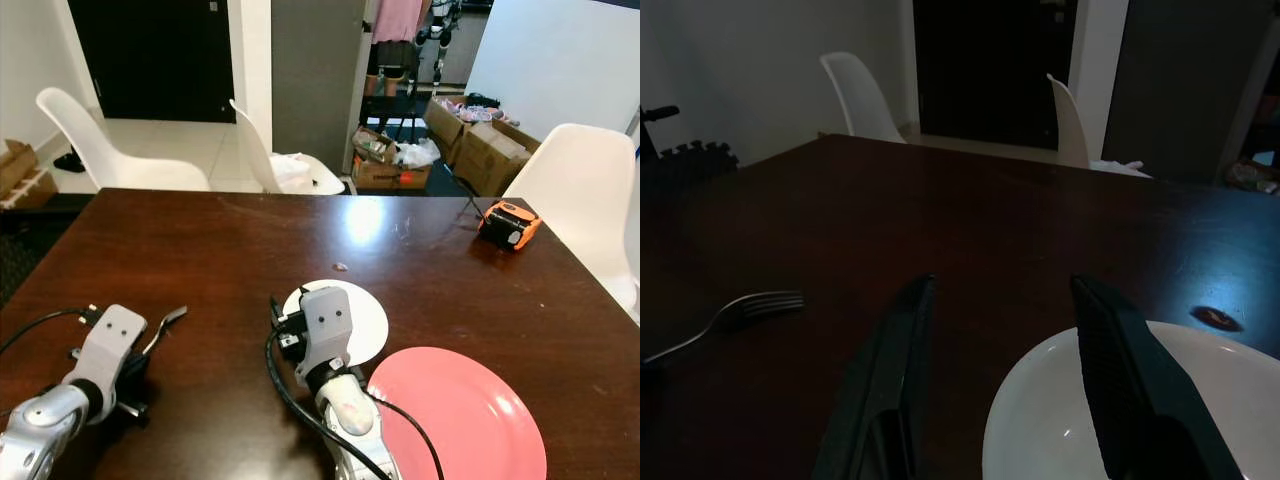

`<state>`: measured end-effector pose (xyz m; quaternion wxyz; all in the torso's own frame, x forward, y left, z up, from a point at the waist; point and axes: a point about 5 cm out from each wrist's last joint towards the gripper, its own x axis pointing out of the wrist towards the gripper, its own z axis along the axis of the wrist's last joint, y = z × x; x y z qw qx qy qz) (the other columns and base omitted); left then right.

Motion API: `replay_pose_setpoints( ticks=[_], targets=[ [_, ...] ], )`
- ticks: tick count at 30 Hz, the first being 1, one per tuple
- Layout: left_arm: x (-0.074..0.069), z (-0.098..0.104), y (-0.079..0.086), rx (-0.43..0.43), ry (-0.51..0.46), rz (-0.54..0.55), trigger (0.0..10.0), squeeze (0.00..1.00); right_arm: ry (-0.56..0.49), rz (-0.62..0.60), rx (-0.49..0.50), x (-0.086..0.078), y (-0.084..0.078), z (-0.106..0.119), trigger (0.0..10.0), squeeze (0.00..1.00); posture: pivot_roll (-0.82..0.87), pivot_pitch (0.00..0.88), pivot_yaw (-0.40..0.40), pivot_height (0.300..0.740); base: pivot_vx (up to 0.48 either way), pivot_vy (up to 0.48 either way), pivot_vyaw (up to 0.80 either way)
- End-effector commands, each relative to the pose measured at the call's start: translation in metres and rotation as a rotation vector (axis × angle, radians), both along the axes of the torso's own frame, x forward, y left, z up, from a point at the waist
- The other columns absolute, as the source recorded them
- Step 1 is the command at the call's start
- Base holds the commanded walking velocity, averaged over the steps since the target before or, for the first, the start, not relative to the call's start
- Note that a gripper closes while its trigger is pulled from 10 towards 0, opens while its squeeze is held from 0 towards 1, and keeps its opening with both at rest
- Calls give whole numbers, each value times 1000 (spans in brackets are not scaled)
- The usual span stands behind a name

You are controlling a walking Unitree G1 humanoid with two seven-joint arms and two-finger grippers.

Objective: Setting the table

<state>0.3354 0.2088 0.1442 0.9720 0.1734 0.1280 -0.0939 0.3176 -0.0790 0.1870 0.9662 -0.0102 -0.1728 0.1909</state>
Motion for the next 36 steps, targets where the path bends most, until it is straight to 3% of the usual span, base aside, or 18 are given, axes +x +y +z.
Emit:
replay_pose_setpoints(
  ticks=[1,2,8,14,15,16,17,23,24,32,33,34,35,36],
  targets=[
    [-6,-25,8,-4,113,26,2863,0,8,-3,12,1,-1,-3,10000,0,47,133,72,740,0,0,0],
    [-6,-25,8,-4,119,18,0,0,7,-4,12,0,-1,-2,10000,0,43,134,76,740,0,0,0],
    [-6,-24,8,-1,113,10,0,0,9,-14,16,0,-3,-3,10000,0,46,142,79,740,0,0,0],
    [-3,-9,7,-123,33,65,0,0,13,-10,17,-1,-2,-4,10000,0,50,150,78,740,0,0,0],
    [-1,-2,9,-170,3,87,8667,0,13,-8,18,-1,-1,-4,10000,0,52,150,79,740,0,0,0],
    [0,3,9,-199,-15,100,8667,0,13,-7,19,-1,-1,-4,10000,0,52,150,79,740,0,0,0],
    [0,16,12,-243,-59,128,10000,0,13,-4,21,-2,0,-3,10000,0,55,154,82,740,0,0,0],
    [-4,42,15,-311,-98,138,10000,0,13,3,28,-3,3,-3,10000,0,64,158,87,740,0,0,0],
    [-7,50,13,-361,-105,126,10000,0,15,7,32,-3,5,-4,10000,0,67,160,91,740,0,0,0],
    [-13,59,4,-468,-103,139,10000,0,13,18,46,-4,11,-3,10000,0,73,160,100,740,0,0,0],
    [-18,63,4,-329,-236,188,10000,0,5,20,57,-4,13,-1,10000,0,74,159,105,740,0,0,0],
    [-18,63,4,-329,-236,188,10000,0,5,20,57,-4,13,-1,10000,0,74,159,105,740,0,0,0],
    [-22,63,4,-270,-297,199,10000,0,0,19,62,-5,14,0,10000,0,72,160,107,740,0,0,0],
    [-24,63,4,-290,-310,213,10000,0,-5,17,67,-5,14,2,10000,0,71,160,108,740,0,0,0]
  ],
)
